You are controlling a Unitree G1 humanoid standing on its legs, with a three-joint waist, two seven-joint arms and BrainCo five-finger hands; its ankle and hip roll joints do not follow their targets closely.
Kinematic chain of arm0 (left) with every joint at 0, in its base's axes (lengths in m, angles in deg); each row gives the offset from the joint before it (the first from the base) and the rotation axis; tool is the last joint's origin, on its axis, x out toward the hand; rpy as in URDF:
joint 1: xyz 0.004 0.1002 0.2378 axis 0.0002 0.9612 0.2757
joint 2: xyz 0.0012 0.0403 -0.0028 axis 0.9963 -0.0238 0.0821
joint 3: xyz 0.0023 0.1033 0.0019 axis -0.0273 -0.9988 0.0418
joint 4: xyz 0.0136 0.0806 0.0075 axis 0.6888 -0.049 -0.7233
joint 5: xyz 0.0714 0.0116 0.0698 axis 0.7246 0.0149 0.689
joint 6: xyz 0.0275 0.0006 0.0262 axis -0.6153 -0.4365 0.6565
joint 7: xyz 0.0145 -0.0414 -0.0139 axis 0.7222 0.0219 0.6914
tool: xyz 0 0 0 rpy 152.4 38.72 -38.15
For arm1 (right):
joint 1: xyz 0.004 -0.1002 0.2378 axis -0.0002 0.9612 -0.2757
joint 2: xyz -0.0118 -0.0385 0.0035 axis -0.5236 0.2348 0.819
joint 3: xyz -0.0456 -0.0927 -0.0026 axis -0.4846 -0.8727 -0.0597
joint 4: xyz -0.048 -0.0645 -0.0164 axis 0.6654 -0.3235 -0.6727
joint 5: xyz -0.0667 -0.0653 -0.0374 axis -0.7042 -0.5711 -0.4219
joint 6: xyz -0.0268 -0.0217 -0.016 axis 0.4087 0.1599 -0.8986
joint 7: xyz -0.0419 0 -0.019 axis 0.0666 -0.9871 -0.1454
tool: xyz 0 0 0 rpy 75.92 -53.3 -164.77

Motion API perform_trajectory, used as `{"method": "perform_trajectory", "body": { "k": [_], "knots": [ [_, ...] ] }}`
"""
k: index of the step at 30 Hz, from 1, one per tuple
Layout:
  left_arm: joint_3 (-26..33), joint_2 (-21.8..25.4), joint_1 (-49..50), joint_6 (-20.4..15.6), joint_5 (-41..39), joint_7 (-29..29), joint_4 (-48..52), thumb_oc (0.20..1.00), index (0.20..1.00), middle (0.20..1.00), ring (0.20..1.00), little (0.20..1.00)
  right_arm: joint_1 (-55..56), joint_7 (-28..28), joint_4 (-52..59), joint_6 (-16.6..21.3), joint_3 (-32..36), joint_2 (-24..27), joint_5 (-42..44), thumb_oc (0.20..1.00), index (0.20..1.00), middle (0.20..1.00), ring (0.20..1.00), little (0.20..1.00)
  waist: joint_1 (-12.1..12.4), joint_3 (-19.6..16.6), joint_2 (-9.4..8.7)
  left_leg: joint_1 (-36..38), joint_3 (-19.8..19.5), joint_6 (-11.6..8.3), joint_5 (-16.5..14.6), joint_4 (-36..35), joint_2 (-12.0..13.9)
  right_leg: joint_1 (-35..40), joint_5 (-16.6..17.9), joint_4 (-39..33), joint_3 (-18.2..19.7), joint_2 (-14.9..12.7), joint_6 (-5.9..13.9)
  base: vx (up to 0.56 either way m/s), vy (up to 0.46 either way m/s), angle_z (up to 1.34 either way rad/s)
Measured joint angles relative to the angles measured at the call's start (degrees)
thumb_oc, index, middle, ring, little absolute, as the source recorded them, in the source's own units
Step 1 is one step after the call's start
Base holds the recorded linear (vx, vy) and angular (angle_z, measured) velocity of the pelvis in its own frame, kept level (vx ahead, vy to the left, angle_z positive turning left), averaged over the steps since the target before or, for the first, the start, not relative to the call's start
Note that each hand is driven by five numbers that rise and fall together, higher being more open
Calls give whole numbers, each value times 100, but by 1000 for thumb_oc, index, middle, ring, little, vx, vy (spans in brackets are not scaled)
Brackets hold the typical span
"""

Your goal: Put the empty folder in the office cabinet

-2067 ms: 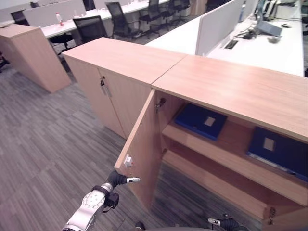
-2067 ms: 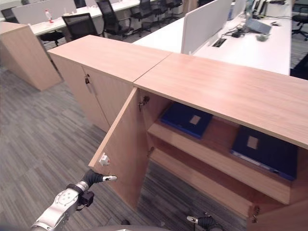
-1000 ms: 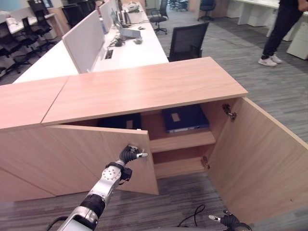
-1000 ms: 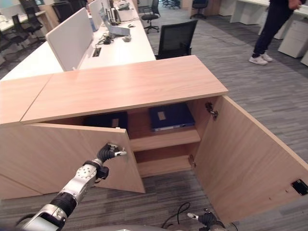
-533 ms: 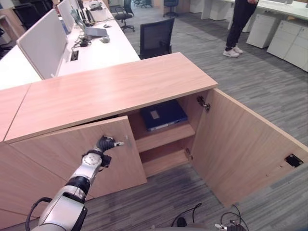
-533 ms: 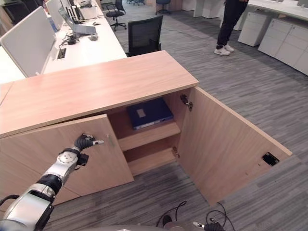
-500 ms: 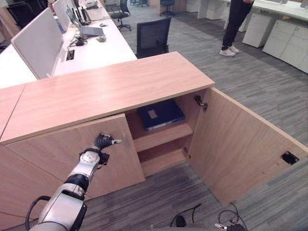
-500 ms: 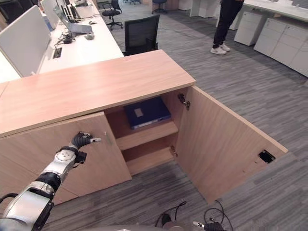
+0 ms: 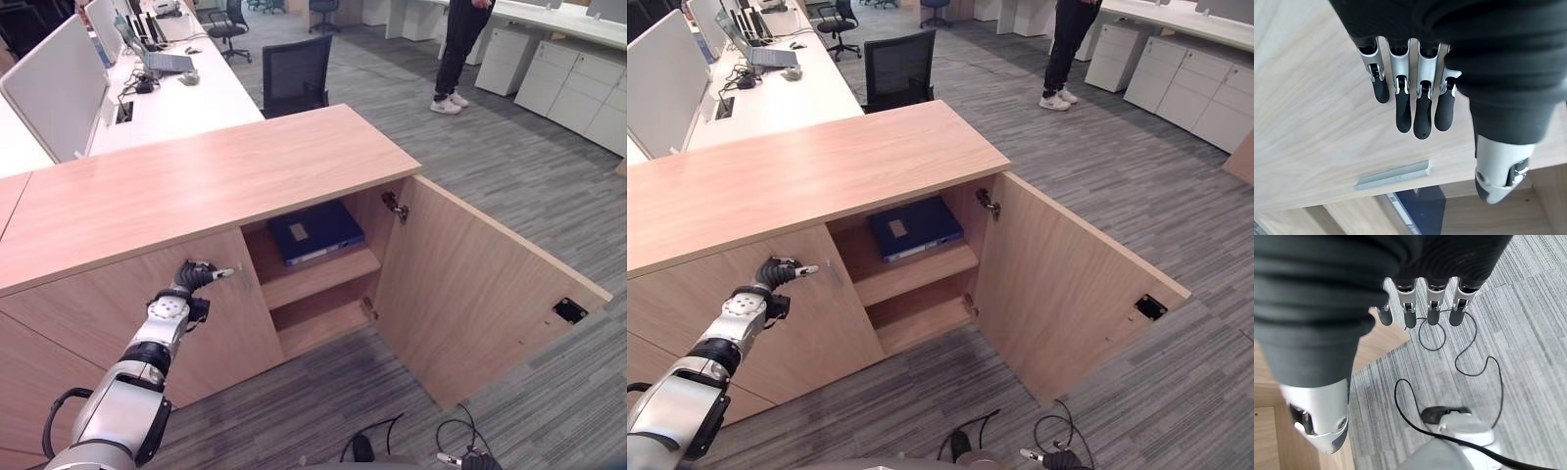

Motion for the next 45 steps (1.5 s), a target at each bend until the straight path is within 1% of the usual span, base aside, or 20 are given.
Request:
{"method": "perform_trajectory", "body": {
  "k": [3, 7, 11, 14, 15, 16, 18, 19, 20, 21, 24, 31, 33, 34, 36, 38, 39, 40, 42, 45],
  "knots": [
    [-71, -131, 189, -7, -119, -31, 715, 1000, 1000, 1000, 1000, 1000, 8, 9, -3, -1, -1, -56, -1, 1000, 1000, 1000, 1000, 1000, 157, -15, -143, -11, -28, -8, 7, -1, 7, 12, 4, -1, -73, -13, 3, -51, 15, 9],
    [-384, -674, 1940, -287, -62, 7, 3652, 1000, 1000, 1000, 1000, 1000, 16, 30, 19, -5, 194, -215, 1, 1000, 1000, 1000, 1000, 1000, 371, 6, -203, -14, -204, -7, 8, -19, -30, 83, -7, -1, -234, -81, -14, -55, 31, 20],
    [-571, -1106, 3292, -230, 13, 270, 4083, 1000, 1000, 1000, 1000, 1000, 29, 60, -29, -14, 463, -272, 129, 1000, 1000, 1000, 1000, 1000, 623, 85, -200, -27, -224, -5, 8, -4, -45, 78, -14, -1, -280, -100, -18, -118, -4, 7],
    [-996, -990, 3094, -133, 155, 380, 3858, 1000, 1000, 1000, 1000, 1000, -247, 111, -46, -53, 461, -250, 218, 1000, 1000, 1000, 1000, 1000, 721, 245, -196, -290, -169, 71, 86, 83, -93, -438, -112, 429, -417, -177, 111, -228, -76, -15],
    [-1010, -894, 2922, -63, 159, 471, 3813, 1000, 1000, 1000, 1000, 1000, -647, 144, -65, -59, 464, -233, 217, 1000, 1000, 1000, 1000, 1000, 844, 419, -22, -457, 298, 155, 179, 111, 45, -774, -354, 1023, -2138, -754, 56, -113, -74, -110],
    [-955, -896, 2928, -39, 159, 489, 3773, 1000, 1000, 1000, 1000, 1000, -826, 150, -27, -43, 458, -231, 218, 1000, 1000, 1000, 1000, 1000, 952, 466, 75, -436, 524, 195, 149, 131, 69, -913, -445, 1655, -2758, -1317, 222, -58, -100, -109],
    [-782, -862, 2926, -34, 157, 527, 3588, 1000, 1000, 1000, 1000, 1000, -827, 158, 43, -16, 435, -262, 213, 1000, 1000, 1000, 1000, 1000, 834, 473, 150, -308, 695, 188, 148, 118, 100, -723, -684, 2232, -2687, -1976, 627, 20, -174, -73],
    [-598, -860, 3092, -38, 159, 555, 3572, 1000, 1000, 1000, 1000, 1000, -765, 147, 82, -8, 435, -330, 214, 1000, 1000, 1000, 1000, 1000, 789, 462, 120, -158, 889, 68, 137, 71, 116, -658, -874, 2474, -2306, -2113, 914, 88, -216, -90],
    [-500, -765, 3169, -14, 161, 571, 3461, 1000, 1000, 1000, 1000, 1000, -673, 153, 104, -10, 442, -374, 214, 1000, 1000, 1000, 1000, 1000, 767, 364, 2, -96, 948, 50, 136, 54, 80, -431, -830, 2001, -1886, -2008, 992, 86, -192, -82],
    [-495, -799, 3105, 3, 163, 590, 3309, 1000, 1000, 1000, 1000, 1000, -576, 152, 18, -53, 445, -356, 212, 1000, 1000, 1000, 1000, 1000, 690, 304, -33, -96, 932, -34, 147, 49, 113, -211, -756, 1573, -1856, -1891, 818, 94, -202, -35],
    [-551, -1147, 3077, 18, 183, 631, 3144, 1000, 1000, 1000, 1000, 1000, -263, 213, -54, -156, 480, -82, 214, 1000, 1000, 1000, 1000, 1000, 555, 174, 296, -92, 928, -113, 319, 217, 532, -53, -577, 1163, -1779, -1355, 652, 85, -239, -40],
    [-492, -1220, 2972, 11, 219, 595, 2885, 1000, 1000, 1000, 1000, 1000, -192, 213, -28, -142, 505, 131, 227, 1000, 1000, 1000, 1000, 1000, 242, -81, 532, -206, 938, -404, 572, 764, 1024, -143, -551, 887, -1377, -854, 376, 35, -177, -44],
    [-512, -1195, 3007, 39, 219, 598, 2762, 1000, 1000, 1000, 1000, 1000, -249, 212, -51, -122, 650, 77, 274, 1000, 1000, 1000, 1000, 1000, 238, -26, 413, -302, 1025, -457, 657, 1168, 1090, -194, -598, 1006, -1150, -836, 305, 19, -188, -57],
    [-514, -1218, 3009, 49, 217, 609, 2754, 1000, 1000, 1000, 1000, 1000, -193, 220, -53, -124, 668, 99, 377, 1000, 1000, 1000, 1000, 1000, 114, -49, 457, -340, 969, -597, 789, 1382, 1161, -299, -687, 1148, -1145, -778, 186, 11, -190, -52],
    [-388, -1179, 3036, 25, 210, 594, 2720, 1000, 1000, 1000, 1000, 1000, -356, 208, -73, -136, 657, 89, 443, 1000, 1000, 1000, 1000, 1000, 189, 82, 283, -575, 690, -752, 928, 2031, 1231, -595, -910, 1638, -829, -753, -57, 7, -78, -60],
    [-398, -1177, 3037, 72, 208, 569, 2673, 1000, 1000, 1000, 1000, 1000, -373, 231, -68, -129, 658, 110, 444, 1000, 1000, 1000, 1000, 1000, 191, 122, 171, -728, 374, -869, 1316, 2269, 1252, -567, -917, 1648, -695, -739, -128, 84, -57, -37],
    [-409, -1223, 3029, 75, 202, 572, 2709, 1000, 1000, 1000, 1000, 1000, -381, 256, -72, -138, 662, 164, 447, 1000, 1000, 1000, 1000, 1000, 146, 162, 115, -806, 123, -814, 1610, 2407, 1255, -566, -918, 1640, -617, -628, -357, 177, -29, -43],
    [-408, -1235, 3049, 73, 197, 567, 2737, 1000, 1000, 1000, 1000, 1000, -427, 257, -75, -144, 650, 200, 446, 1000, 1000, 1000, 1000, 1000, 224, 213, 62, -902, -250, -824, 1483, 2488, 1133, -564, -892, 1624, -452, -605, -516, 178, 0, -67],
    [-416, -1234, 3088, 107, 198, 584, 2736, 1000, 1000, 1000, 1000, 1000, -474, 281, -77, -133, 693, 316, 448, 1000, 1000, 1000, 1000, 1000, 376, 226, 46, -777, -516, -799, 740, 1711, 770, -480, -788, 1402, -209, -527, -653, 146, -3, -71],
    [-424, -1228, 3037, 108, 200, 627, 2742, 1000, 1000, 1000, 1000, 1000, -488, 282, -84, -145, 743, 546, 461, 1000, 1000, 1000, 1000, 1000, 403, 267, 137, -793, -543, -715, 661, 880, 534, -352, -745, 1259, -226, -412, -675, 73, 4, -21]
  ]
}}
